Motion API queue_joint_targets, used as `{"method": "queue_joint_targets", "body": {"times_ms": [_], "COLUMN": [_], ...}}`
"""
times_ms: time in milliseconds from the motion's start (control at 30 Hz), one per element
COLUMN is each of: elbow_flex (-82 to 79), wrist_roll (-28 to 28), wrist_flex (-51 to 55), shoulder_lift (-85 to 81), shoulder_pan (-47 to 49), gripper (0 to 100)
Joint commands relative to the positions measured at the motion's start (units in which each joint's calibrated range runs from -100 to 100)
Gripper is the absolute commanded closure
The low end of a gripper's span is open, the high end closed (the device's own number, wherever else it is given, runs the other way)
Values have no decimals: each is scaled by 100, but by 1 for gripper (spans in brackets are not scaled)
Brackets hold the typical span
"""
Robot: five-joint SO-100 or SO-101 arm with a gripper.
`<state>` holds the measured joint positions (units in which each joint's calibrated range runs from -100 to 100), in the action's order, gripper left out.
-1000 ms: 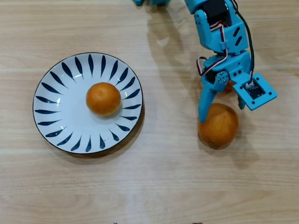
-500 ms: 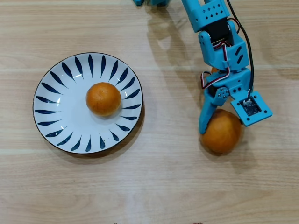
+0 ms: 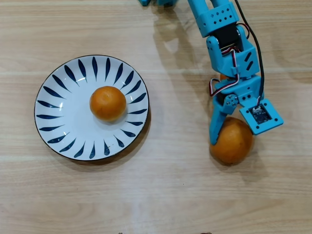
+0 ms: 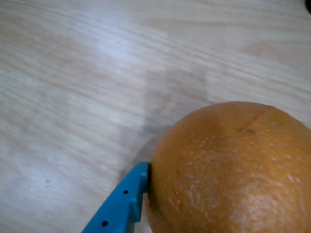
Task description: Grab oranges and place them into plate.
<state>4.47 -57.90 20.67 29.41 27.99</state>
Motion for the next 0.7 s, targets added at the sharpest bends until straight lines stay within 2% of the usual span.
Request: {"method": "queue_joint_targets", "body": {"times_ms": [0, 200, 467, 667], "elbow_flex": [64, 137, 55, 83], "wrist_roll": [-23, 35, 688, 1195], "wrist_flex": [43, 94, 180, 954], "shoulder_lift": [-33, -228, -1639, -2493], "shoulder_pan": [0, 0, -371, -670], "gripper": [70, 70, 69, 69]}}
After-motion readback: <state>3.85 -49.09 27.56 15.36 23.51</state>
